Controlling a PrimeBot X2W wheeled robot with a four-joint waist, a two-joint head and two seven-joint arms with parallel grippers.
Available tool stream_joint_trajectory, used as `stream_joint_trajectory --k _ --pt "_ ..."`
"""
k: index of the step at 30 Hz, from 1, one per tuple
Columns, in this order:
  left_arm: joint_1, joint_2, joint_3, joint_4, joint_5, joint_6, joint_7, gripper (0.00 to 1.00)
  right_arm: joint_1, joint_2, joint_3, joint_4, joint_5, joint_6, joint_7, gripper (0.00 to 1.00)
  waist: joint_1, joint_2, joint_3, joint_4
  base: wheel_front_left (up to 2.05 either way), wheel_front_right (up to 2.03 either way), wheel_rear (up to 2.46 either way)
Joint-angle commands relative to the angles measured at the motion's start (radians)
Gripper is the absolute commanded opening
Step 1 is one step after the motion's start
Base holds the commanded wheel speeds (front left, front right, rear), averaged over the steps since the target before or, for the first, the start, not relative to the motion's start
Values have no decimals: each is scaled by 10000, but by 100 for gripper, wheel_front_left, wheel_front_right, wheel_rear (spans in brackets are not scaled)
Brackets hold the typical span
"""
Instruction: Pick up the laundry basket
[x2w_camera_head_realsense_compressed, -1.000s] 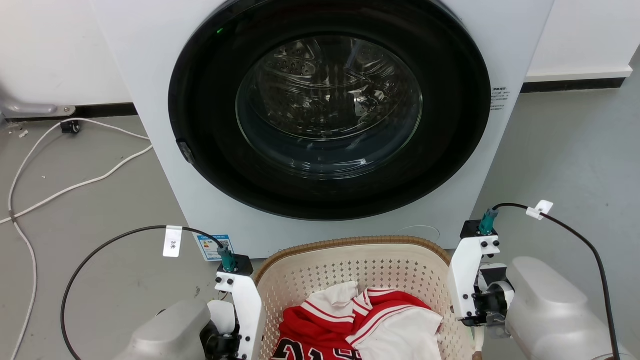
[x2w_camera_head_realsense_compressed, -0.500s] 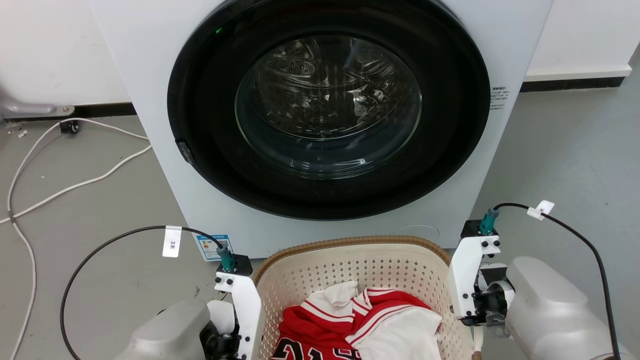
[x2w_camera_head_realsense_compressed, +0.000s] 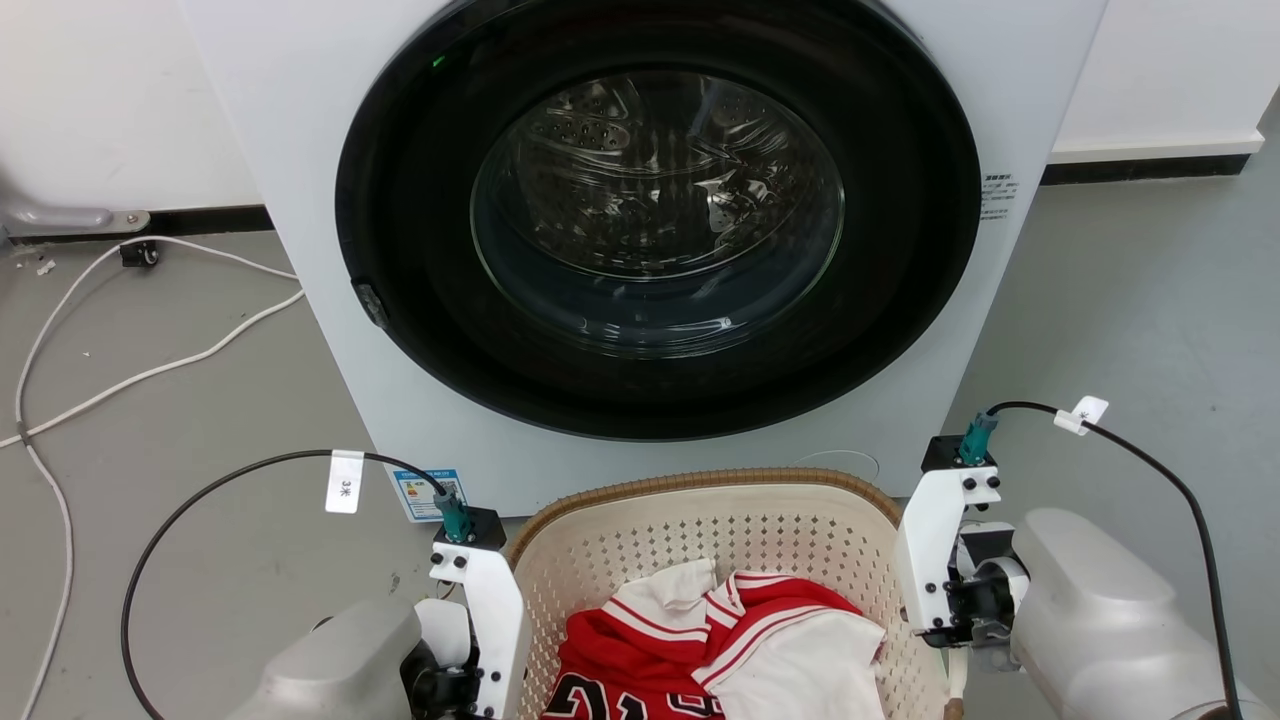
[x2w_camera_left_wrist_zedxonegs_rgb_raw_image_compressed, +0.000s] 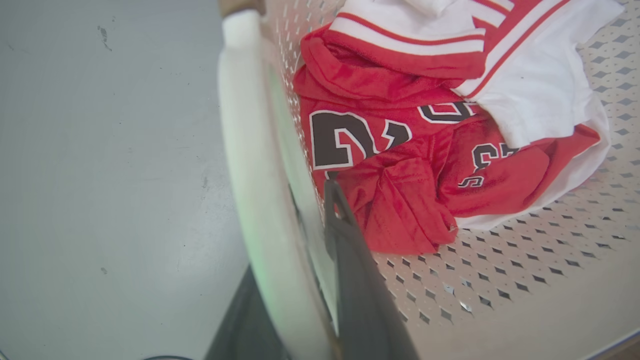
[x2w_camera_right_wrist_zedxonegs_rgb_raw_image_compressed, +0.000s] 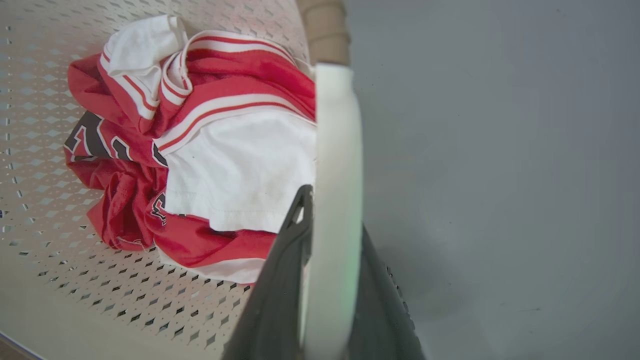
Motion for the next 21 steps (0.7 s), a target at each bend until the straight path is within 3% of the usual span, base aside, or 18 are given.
stream_joint_trajectory --k 1,21 --pt "-120 -7 -91 -7 8 -116 -15 0 -231 -20 31 -14 63 28 -84 0 0 0 -1 5 0 0 0" --pt "-149 10 -157 45 -42 -116 9 0 -174 -17 248 73 243 26 -131 0 0 0 -92 -26 0 0 0"
